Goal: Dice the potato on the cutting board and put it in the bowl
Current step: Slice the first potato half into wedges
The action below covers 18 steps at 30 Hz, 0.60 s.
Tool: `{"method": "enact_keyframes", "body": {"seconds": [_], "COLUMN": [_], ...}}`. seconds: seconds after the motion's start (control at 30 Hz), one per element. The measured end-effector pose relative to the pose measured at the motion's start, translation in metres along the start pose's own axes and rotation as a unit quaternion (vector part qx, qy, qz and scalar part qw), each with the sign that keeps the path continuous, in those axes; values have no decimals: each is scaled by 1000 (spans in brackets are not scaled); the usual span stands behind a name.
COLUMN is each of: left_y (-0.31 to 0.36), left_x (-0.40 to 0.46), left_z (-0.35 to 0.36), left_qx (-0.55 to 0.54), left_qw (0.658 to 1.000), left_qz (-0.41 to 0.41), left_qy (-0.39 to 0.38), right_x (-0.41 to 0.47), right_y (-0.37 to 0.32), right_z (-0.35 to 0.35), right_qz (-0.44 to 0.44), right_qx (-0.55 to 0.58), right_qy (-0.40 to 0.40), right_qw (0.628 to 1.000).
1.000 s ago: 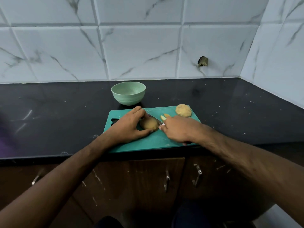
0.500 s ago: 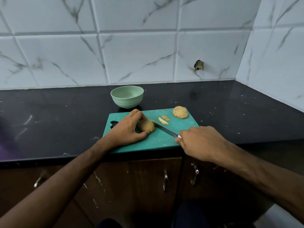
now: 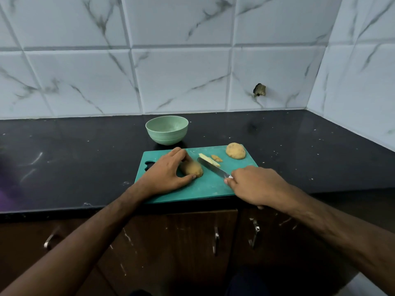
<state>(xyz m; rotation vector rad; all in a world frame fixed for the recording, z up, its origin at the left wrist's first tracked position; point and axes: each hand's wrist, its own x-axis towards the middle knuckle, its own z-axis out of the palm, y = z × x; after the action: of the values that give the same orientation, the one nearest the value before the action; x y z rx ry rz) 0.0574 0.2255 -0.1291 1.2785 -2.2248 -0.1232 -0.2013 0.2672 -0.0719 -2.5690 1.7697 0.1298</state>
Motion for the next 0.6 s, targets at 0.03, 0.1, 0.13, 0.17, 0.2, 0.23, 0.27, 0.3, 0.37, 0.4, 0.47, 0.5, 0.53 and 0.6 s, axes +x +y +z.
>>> {"method": "enact_keyframes", "body": {"seconds": [0.03, 0.1, 0.13, 0.17, 0.2, 0.23, 0.27, 0.3, 0.37, 0.4, 0.47, 0.5, 0.53, 0.6], "left_y": [0, 2, 2, 2, 2, 2, 2, 1, 0, 1, 2, 3, 3, 4], "left_x": [0, 0, 0, 0, 0, -1, -1, -1, -1, -1, -1, -1, -1, 0], "left_z": [0, -1, -1, -2, -2, -2, -2, -2, -1, -1, -2, -2, -3, -4], "left_qx": [0, 10, 22, 35, 43, 45, 42, 36, 26, 24, 21, 19, 18, 17], "left_qw": [1000, 1000, 1000, 999, 999, 999, 999, 999, 1000, 1000, 1000, 1000, 1000, 1000], "left_qz": [0, 0, 0, -1, -3, -4, -4, -3, -3, -3, 2, 4, 5, 5], "left_qy": [0, 1, 3, 5, 6, 5, 5, 5, 7, 7, 8, 9, 10, 13], "right_x": [1, 3, 3, 4, 3, 3, 3, 4, 6, 8, 9, 9, 9, 10], "right_y": [0, 4, 5, 5, 4, 1, -2, -6, -14, -17, -21, -23, -25, -27], "right_z": [1, 0, -1, -2, -4, -6, -7, -9, -10, -10, -12, -13, -15, -17], "right_qz": [4, 18, 22, 22, 19, 15, 11, 7, 0, -2, -2, -1, 0, -1], "right_qx": [-2, -11, -13, -9, -1, 9, 15, 15, 7, 4, 1, -1, -3, -3], "right_qy": [5, 12, 12, 11, 11, 11, 11, 12, 16, 18, 19, 17, 14, 6], "right_qw": [1000, 1000, 1000, 1000, 1000, 1000, 1000, 1000, 1000, 1000, 1000, 1000, 1000, 1000]}}
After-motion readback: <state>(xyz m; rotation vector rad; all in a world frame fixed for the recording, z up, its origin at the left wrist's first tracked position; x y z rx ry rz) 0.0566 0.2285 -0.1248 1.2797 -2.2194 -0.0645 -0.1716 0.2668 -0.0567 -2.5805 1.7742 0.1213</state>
